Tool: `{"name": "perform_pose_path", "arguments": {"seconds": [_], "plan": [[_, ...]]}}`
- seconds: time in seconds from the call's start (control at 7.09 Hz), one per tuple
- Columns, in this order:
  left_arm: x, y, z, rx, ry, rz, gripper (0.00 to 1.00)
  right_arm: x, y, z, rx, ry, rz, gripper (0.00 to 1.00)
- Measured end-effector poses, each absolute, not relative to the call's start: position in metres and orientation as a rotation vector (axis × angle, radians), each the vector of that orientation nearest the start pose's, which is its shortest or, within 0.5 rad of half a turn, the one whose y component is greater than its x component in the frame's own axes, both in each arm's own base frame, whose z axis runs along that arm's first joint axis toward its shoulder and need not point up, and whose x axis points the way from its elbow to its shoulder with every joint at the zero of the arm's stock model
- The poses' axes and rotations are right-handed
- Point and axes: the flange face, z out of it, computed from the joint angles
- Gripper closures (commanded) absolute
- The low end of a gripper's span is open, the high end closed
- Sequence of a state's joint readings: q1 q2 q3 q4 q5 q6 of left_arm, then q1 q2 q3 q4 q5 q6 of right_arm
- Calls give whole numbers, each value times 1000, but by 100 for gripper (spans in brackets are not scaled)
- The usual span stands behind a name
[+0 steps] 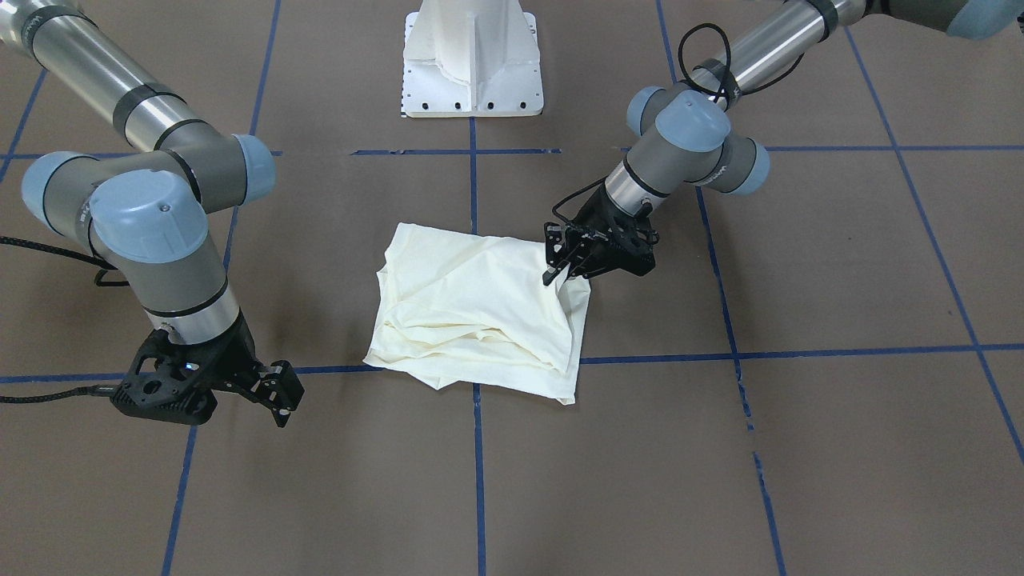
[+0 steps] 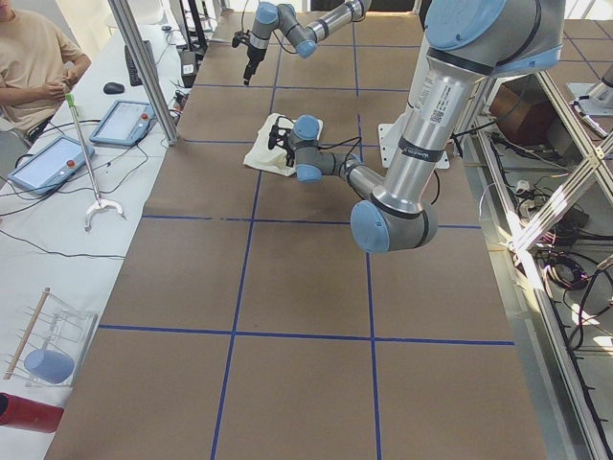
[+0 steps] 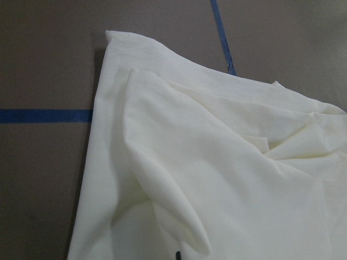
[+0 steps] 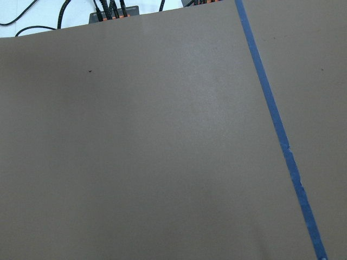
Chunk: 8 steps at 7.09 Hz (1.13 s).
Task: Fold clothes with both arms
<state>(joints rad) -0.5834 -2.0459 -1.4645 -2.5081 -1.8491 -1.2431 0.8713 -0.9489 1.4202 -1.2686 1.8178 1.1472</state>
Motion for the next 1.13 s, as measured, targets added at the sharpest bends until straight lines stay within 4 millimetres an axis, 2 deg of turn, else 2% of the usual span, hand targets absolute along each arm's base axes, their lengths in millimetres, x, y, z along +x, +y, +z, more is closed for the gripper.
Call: {"name": "perform_pose_path", "arguments": {"seconds": [0.14,0.28,0.42,0.56,0.85,1.13], "plan": [[505,-466,340,355,1251,-44,100,-390,-630,330,278,-760,325,0],[503,-468,347,356,1240,-50,34,-390,-626,332,278,-762,322,0],[498,-472,348,373,1233,-40,0,-389,-624,333,278,-762,321,0],[487,-483,348,409,1223,-19,0,-389,-623,334,278,-762,321,0],[450,-515,345,455,1208,-10,0,-388,-623,332,279,-765,320,0],[442,-522,325,421,1250,-80,0,-388,-622,332,280,-766,319,0]]}}
